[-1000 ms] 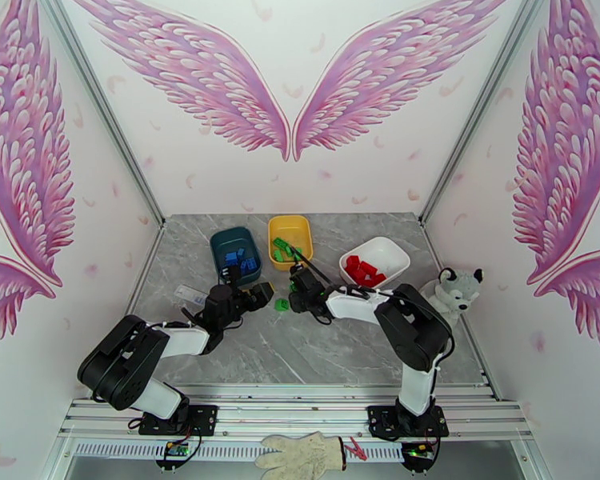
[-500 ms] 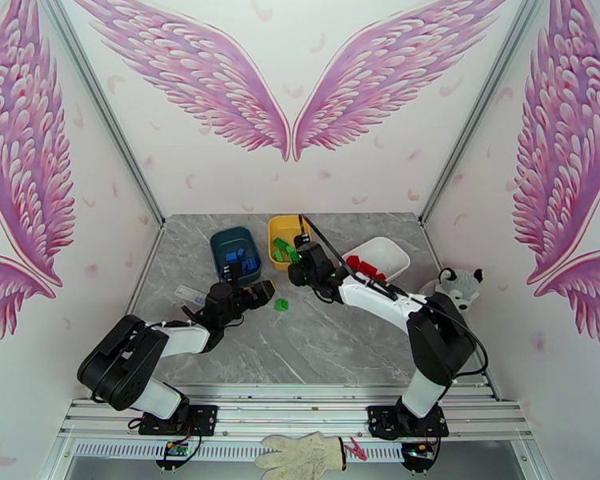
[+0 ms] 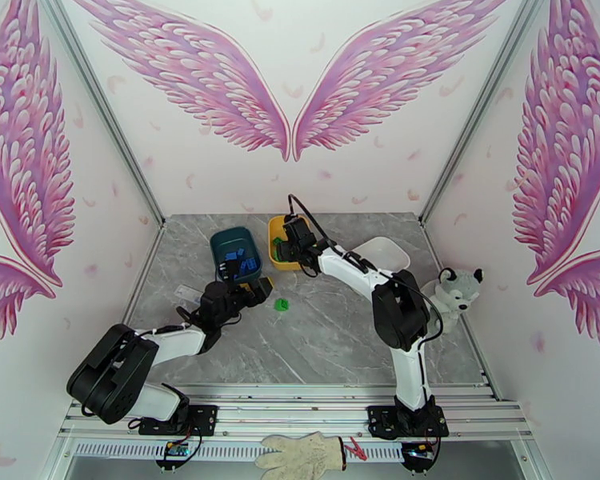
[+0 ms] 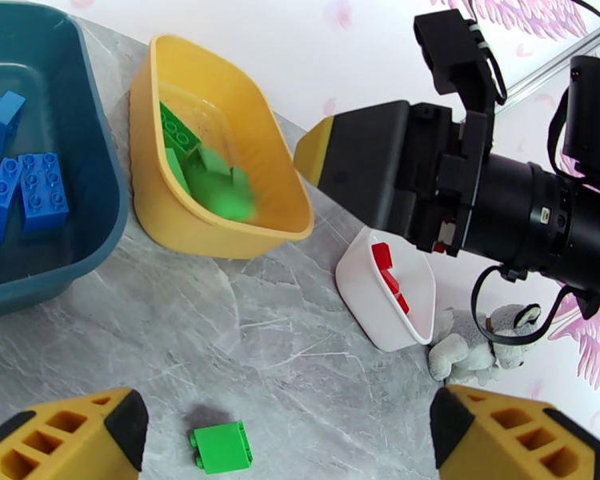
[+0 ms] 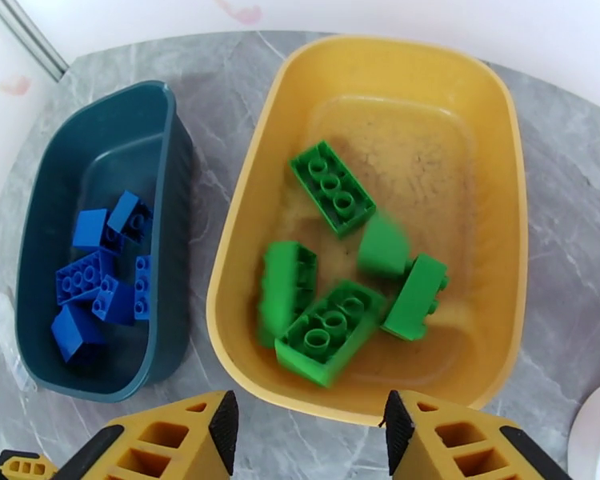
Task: Sort the legos into containers by color
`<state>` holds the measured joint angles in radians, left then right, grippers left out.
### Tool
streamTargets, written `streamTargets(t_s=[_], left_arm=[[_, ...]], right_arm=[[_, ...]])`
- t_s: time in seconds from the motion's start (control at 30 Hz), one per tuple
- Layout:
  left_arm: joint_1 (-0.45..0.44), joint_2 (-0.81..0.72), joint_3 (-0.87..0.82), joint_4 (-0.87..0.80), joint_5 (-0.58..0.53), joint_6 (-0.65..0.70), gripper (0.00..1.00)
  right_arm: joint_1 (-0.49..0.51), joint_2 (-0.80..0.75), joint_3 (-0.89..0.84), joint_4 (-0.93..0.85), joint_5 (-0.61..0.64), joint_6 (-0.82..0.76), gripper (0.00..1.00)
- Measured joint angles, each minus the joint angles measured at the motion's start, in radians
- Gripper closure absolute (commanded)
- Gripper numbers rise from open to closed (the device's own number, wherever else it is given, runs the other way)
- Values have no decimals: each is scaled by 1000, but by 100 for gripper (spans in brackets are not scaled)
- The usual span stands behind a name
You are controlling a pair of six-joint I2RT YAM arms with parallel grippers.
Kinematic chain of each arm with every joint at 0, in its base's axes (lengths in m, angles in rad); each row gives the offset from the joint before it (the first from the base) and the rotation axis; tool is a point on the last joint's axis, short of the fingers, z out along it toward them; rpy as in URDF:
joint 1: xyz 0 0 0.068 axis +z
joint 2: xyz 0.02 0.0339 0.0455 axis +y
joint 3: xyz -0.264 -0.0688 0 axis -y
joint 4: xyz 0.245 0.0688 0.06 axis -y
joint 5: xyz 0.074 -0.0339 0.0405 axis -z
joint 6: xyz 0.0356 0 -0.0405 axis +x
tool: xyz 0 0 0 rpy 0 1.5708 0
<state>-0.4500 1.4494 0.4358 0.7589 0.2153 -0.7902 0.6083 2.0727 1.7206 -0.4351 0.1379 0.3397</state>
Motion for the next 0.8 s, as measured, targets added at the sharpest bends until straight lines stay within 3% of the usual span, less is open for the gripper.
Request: streamTargets(t_s=[0.13,0.5,0.8], left_arm=[[16,-7,-14,-2,0,0,1],[46,-75,-54,-9,-24,-2,1],[56,-91,-58,-16,-27,-2,1]], right_arm=[[-2,-6,-17,2,-2,-1,35],[83,-215,-413,116,-16,16,25],[141,-236,-596,217,-32,77,24]])
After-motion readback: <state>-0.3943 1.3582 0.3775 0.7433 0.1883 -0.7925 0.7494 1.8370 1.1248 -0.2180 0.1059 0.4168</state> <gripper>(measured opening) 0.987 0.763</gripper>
